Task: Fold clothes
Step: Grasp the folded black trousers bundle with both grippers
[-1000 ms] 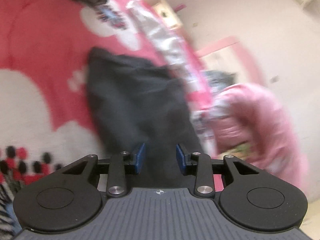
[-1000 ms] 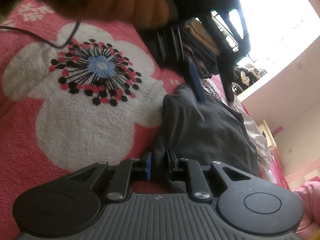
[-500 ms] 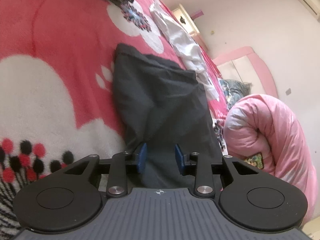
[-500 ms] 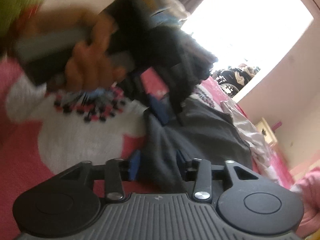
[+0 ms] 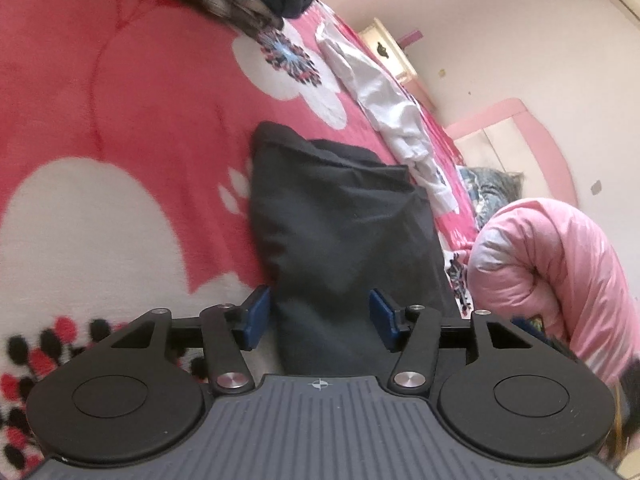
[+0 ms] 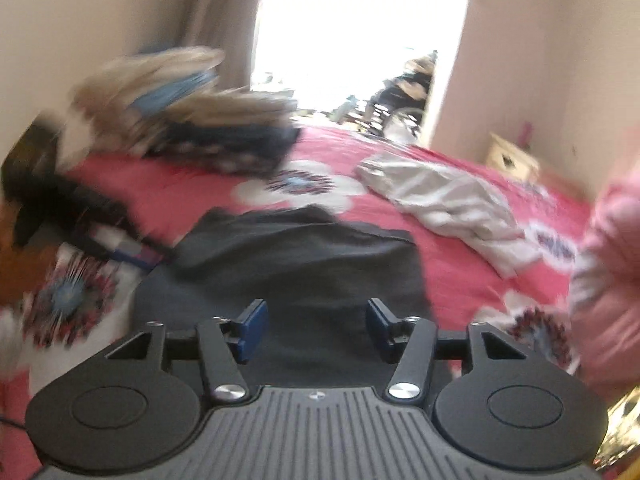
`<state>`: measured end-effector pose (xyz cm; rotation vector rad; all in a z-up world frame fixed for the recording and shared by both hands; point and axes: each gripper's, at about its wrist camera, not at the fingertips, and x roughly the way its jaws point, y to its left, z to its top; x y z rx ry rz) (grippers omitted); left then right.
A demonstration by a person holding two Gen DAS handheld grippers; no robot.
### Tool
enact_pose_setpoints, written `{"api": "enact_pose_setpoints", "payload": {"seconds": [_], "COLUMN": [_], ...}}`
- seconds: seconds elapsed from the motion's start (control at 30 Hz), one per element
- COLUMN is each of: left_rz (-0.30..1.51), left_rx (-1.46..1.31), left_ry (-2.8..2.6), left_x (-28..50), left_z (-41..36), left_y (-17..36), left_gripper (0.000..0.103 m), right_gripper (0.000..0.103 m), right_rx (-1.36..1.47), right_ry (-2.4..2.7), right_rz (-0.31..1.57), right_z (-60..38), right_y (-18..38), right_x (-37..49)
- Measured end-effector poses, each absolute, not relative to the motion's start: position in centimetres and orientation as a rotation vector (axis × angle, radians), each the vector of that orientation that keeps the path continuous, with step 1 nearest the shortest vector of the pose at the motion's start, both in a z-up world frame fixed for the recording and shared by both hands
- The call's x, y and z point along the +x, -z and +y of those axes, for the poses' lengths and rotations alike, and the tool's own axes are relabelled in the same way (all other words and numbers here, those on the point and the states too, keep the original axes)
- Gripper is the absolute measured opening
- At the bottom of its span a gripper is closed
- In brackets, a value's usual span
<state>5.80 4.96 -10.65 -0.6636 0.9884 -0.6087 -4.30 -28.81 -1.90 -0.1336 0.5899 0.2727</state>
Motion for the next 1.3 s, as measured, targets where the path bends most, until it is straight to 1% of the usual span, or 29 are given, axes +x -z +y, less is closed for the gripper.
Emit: {"api": "enact_pose_setpoints", "payload": {"seconds": [0.03, 0.13, 0.23, 0.3, 0.5, 0.57, 0.77, 0.9, 0.93, 0.97, 1.03, 1.07, 1.13, 1.17, 1.2, 1.3], "left_rz": [0.993, 1.006, 1.02, 1.031, 1.048, 1.045, 1.025, 1.009, 1.009, 1.008, 1.006, 1.003, 0.992, 0.988, 0.986, 0.98], "left_rx": [-0.662, -0.67, -0.704, -0.725, -0.758, -0.748, -0.679, -0.666, -0.673, -0.675, -0.679, -0.679, -0.674, -0.673, -0.675, -0.671], "left_ry": [0.61, 0.614, 0.628, 0.649, 0.702, 0.724, 0.787, 0.829, 0.835, 0.838, 0.845, 0.846, 0.839, 0.834, 0.828, 0.807], "left_x": [5.9, 6.6, 7.5, 8.3, 10.4, 10.9, 12.5, 13.2, 13.4, 13.6, 14.0, 14.1, 14.0, 13.9, 13.9, 13.7], "left_z": [4.8, 4.4, 4.5, 4.5, 4.1, 3.7, 2.1, 1.3, 1.2, 1.0, 0.7, 0.6, 0.6, 0.6, 0.6, 0.7], "left_y": [10.8, 11.1, 11.7, 12.1, 12.6, 12.6, 12.6, 12.6, 12.7, 12.8, 13.0, 13.0, 13.1, 13.1, 13.1, 13.0], "left_gripper": [0.056, 0.057, 0.057, 0.059, 0.06, 0.06, 0.06, 0.058, 0.057, 0.054, 0.051, 0.051, 0.046, 0.043, 0.04, 0.033], "right_gripper": [0.069, 0.074, 0.076, 0.076, 0.076, 0.076, 0.077, 0.071, 0.067, 0.065, 0.056, 0.053, 0.041, 0.037, 0.029, 0.025], "right_rx": [-0.069, 0.1, 0.255, 0.363, 0.665, 0.723, 0.76, 0.748, 0.737, 0.739, 0.727, 0.721, 0.711, 0.706, 0.701, 0.662], "right_ry": [-0.283, -0.311, -0.322, -0.314, -0.365, -0.422, -0.613, -0.736, -0.762, -0.789, -0.825, -0.842, -0.847, -0.849, -0.851, -0.844], "right_rz": [0.609, 0.679, 0.749, 0.788, 0.892, 0.931, 1.008, 1.051, 1.061, 1.074, 1.094, 1.104, 1.104, 1.103, 1.102, 1.074], "right_z": [-30.3, -34.1, -37.5, -39.2, -43.3, -43.6, -41.6, -39.7, -39.2, -38.7, -37.6, -37.1, -36.4, -36.0, -35.7, -35.1], "right_y": [1.8, 2.4, 4.0, 5.5, 10.3, 11.6, 13.3, 13.7, 13.7, 13.8, 14.0, 14.1, 14.1, 14.1, 14.1, 13.4], "right_x": [-3.2, 0.3, 4.3, 6.6, 12.5, 14.2, 18.6, 20.9, 21.4, 21.9, 22.4, 22.7, 22.8, 22.8, 22.9, 22.1]}}
